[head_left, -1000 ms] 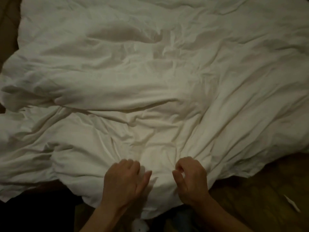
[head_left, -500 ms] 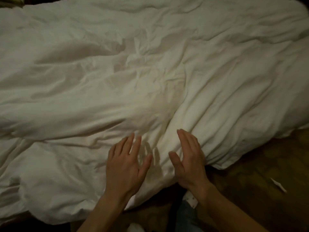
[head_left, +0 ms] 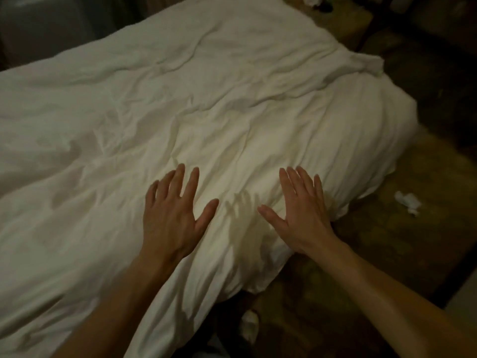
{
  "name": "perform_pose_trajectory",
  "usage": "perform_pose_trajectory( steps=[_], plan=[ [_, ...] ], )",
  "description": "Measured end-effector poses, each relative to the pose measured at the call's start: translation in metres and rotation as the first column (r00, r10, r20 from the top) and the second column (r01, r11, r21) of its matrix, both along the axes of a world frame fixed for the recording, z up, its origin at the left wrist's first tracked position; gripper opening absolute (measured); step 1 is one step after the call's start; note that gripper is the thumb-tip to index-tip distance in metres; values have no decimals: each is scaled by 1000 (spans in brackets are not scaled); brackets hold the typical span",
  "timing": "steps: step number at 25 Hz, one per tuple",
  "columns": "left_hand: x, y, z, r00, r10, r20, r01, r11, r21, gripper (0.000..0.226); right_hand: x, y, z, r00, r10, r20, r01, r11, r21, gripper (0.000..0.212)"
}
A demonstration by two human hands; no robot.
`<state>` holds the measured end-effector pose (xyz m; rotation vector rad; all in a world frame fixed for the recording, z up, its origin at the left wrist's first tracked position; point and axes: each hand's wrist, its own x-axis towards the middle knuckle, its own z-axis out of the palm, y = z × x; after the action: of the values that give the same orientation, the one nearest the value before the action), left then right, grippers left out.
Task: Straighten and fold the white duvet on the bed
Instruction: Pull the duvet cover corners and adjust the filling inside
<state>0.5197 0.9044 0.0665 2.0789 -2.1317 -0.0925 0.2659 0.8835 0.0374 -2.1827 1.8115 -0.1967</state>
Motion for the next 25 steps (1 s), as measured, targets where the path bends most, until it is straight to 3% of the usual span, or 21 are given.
perform_pose_trajectory(
  steps=[6, 16, 20, 25],
  plan=[
    [-96, -93, 74, 994, -54, -98, 51, 998, -35, 84, -95, -82, 92, 999, -40, 33, 42, 997, -63, 114],
    [-319, -288, 99, 952, -100, -291, 118, 992, 44, 87, -280, -271, 160, 981, -190, 34, 191, 981, -15, 100],
    [-419, -367, 100, 956, -133, -261, 161, 983, 87, 85, -363, -339, 163, 977, -214, -21, 213, 977, -29, 106],
    [-533, -469, 88, 986, -37, -165, 47, 997, 57, 85, -472, -446, 147, 998, -51, -34, 50, 998, -32, 99]
  ],
)
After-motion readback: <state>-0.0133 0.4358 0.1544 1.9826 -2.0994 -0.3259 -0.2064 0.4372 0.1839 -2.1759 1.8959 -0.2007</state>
